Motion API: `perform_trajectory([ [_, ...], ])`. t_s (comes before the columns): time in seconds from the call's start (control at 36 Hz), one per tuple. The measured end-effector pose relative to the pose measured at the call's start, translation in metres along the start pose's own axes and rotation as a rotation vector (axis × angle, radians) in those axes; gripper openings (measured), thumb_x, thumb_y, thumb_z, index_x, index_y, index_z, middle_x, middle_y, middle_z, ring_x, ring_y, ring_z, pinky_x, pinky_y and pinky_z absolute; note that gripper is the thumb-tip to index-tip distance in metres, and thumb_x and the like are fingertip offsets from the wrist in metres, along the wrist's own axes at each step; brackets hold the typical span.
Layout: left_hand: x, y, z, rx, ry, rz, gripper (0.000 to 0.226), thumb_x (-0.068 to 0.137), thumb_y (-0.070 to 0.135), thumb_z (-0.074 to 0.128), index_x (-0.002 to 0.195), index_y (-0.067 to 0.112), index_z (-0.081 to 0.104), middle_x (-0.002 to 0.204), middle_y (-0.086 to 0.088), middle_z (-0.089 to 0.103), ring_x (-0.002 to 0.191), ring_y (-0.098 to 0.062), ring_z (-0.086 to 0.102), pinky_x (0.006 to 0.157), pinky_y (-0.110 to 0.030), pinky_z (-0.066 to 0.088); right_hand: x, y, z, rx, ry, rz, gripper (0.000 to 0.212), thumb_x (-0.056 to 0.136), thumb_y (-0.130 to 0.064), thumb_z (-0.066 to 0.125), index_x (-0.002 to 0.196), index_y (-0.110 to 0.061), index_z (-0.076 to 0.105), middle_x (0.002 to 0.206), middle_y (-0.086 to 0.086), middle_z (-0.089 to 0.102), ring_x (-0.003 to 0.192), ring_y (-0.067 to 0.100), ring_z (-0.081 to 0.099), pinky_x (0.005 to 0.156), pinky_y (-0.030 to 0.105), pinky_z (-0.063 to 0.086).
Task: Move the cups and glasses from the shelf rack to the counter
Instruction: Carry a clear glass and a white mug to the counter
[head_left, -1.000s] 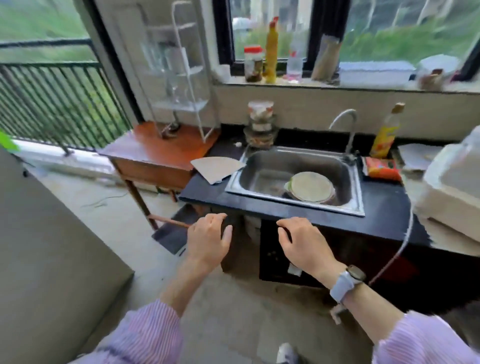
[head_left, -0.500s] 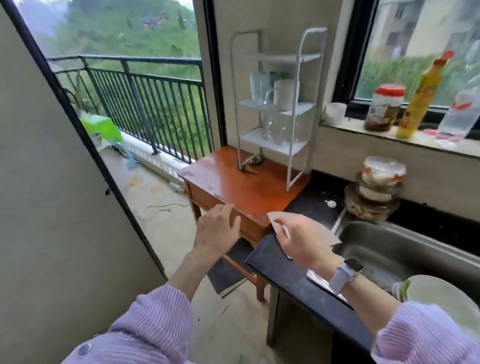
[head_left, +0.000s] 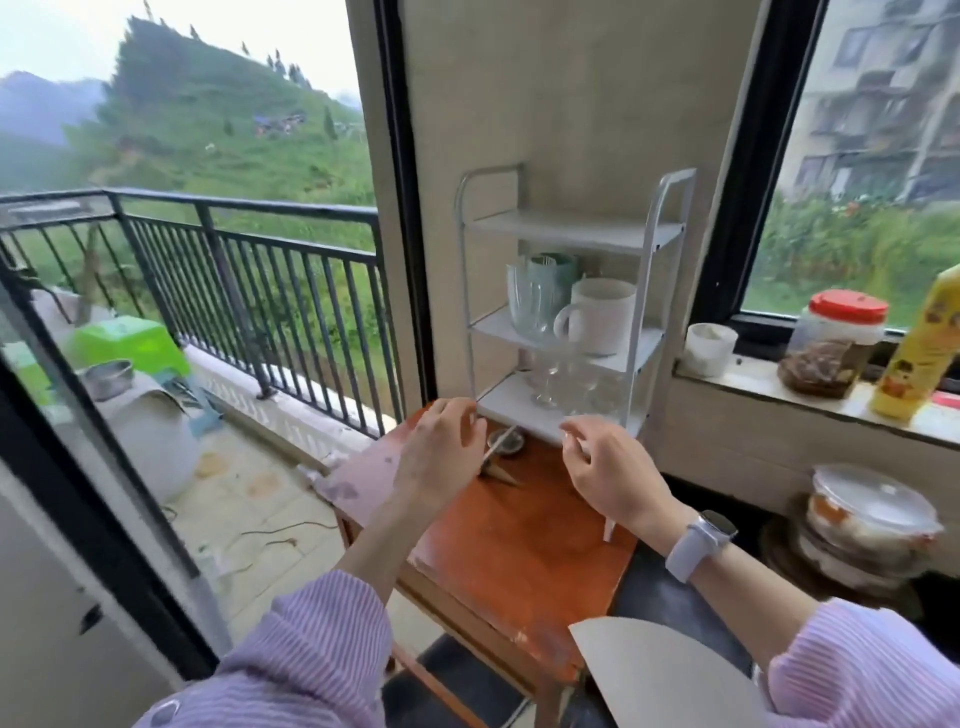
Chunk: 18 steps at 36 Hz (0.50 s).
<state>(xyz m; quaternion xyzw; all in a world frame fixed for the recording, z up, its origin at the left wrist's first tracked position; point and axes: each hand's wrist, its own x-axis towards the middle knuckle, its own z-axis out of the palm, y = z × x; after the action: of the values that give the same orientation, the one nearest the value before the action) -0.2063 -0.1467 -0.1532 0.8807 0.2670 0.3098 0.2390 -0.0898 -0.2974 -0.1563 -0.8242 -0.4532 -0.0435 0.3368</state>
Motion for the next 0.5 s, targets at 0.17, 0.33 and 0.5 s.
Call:
perform_trajectory([
  [0.17,0.097,-0.024,0.032,-0.163,-0.065,0.07,0.026,0.09,0.018,0.054,0.113,0.008,0.06,0.112,-0.01,0.062,0.101,-0.021,0.06,0.089,-0.027,0.046,0.084,0.004,0.018,0.079,0.183,0.149,0.031,0.093,-0.015,0.044,0.122,-0.006,0.05,0.119,0.013,0.056,0.113,0.025,0.05,0.094,0.031,0.04],
  [0.33,0.179,-0.029,0.055,-0.312,-0.166,0.133,0.032,0.091,0.018,0.053,0.122,0.01,0.054,0.12,-0.007,0.06,0.106,-0.018,0.057,0.091,-0.024,0.041,0.155,0.014,0.034,0.203,0.308,0.395,0.026,0.092,-0.017,0.046,0.116,-0.007,0.051,0.113,0.014,0.057,0.106,0.029,0.051,0.085,0.033,0.039],
  [0.5,0.226,-0.017,0.077,-0.526,-0.251,0.111,0.033,0.091,0.014,0.053,0.123,0.008,0.053,0.123,-0.009,0.06,0.112,-0.02,0.055,0.1,-0.037,0.045,0.191,0.019,0.04,0.556,0.363,0.533,0.012,0.091,-0.013,0.048,0.094,-0.006,0.056,0.087,0.007,0.059,0.083,0.022,0.053,0.075,0.034,0.044],
])
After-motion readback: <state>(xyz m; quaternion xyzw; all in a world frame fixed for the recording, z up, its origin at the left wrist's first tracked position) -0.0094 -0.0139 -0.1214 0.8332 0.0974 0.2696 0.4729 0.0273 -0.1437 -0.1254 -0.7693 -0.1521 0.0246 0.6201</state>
